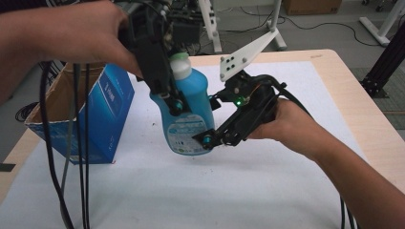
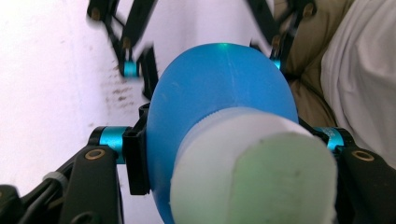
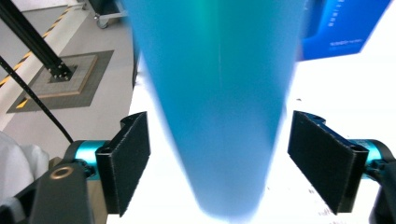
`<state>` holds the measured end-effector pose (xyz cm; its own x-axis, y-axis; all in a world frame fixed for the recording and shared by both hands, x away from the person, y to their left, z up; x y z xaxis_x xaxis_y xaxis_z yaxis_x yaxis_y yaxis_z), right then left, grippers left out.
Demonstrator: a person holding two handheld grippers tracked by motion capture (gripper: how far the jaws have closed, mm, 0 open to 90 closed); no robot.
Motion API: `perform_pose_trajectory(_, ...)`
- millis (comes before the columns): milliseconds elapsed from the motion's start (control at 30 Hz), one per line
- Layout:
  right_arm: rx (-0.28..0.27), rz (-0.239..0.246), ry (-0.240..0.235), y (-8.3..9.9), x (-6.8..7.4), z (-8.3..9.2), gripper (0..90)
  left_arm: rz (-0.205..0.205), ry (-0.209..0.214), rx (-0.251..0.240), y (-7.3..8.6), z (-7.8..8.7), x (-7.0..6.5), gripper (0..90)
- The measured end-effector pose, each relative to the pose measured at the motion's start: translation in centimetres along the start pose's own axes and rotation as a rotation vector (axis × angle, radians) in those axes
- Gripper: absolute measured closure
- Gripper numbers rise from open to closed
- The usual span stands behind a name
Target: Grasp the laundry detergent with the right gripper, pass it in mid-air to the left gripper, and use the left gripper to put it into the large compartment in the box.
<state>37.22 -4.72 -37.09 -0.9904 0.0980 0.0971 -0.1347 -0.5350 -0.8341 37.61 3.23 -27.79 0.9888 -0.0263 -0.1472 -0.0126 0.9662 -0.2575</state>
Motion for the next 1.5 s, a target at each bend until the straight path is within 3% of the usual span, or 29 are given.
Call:
perform_pose_trajectory(133,0.073,0.006,0.100,1.0,-0.9,1.5,11.1,0.089,-0.038,-0.014,0.8,1.7,0.4,38.2)
perform_pose_trajectory(200,0.151,0.004,0.147,2.0,-1.4,2.2,11.2,0.123,-0.057,-0.032,1.1,2.5,0.6,38.2)
perform_pose_trajectory(267,0.229,0.035,0.160,3.0,-1.6,3.1,11.1,0.150,-0.070,-0.036,1.5,3.2,0.7,38.2)
perform_pose_trajectory(367,0.302,0.006,0.175,4.3,-1.9,4.8,11.1,0.195,-0.092,-0.049,2.0,4.5,0.9,38.2)
perform_pose_trajectory(400,0.302,0.006,0.175,4.3,-1.9,4.8,11.1,0.195,-0.092,-0.049,2.0,4.5,0.9,38.1)
perform_pose_trajectory(433,0.321,-0.003,0.178,4.7,-2.0,5.4,11.1,0.225,-0.106,-0.054,2.3,5.3,1.0,38.1)
perform_pose_trajectory(533,0.385,-0.055,0.246,6.0,-2.7,7.5,0.6,0.272,-0.137,-0.055,2.9,6.5,1.2,38.1)
perform_pose_trajectory(667,0.441,-0.053,0.302,7.1,-3.1,9.8,0.7,0.322,-0.165,-0.060,3.9,8.0,1.5,38.1)
perform_pose_trajectory(833,0.511,-0.062,0.301,8.0,-3.1,12.0,0.7,0.368,-0.175,-0.073,5.1,9.8,1.4,38.1)
perform_pose_trajectory(1000,0.551,-0.079,0.318,8.6,-3.1,13.4,0.7,0.442,-0.186,-0.104,6.8,11.2,1.4,38.1)
perform_pose_trajectory(1067,0.556,-0.082,0.322,8.7,-3.1,13.6,0.7,0.442,-0.186,-0.104,6.8,11.2,1.4,38.1)
perform_pose_trajectory(1133,0.556,-0.084,0.331,8.7,-3.1,13.8,0.7,0.480,-0.202,-0.110,8.0,11.9,1.4,38.1)
perform_pose_trajectory(1500,0.551,-0.089,0.340,8.6,-3.3,14.0,0.8,0.587,-0.239,-0.142,12.0,14.2,0.6,38.1)
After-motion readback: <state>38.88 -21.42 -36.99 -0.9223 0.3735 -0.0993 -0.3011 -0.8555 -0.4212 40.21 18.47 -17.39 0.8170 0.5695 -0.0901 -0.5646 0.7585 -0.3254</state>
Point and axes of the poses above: each handheld gripper's, and its own axes: z roughly backward along the jaws, y roughly out of its underside, x roughly to its left, the point moved 8 cm from there along -z, roughly forward along the jaws, and after that the axes turned 4 degrees about y, right-handed, at the moved point
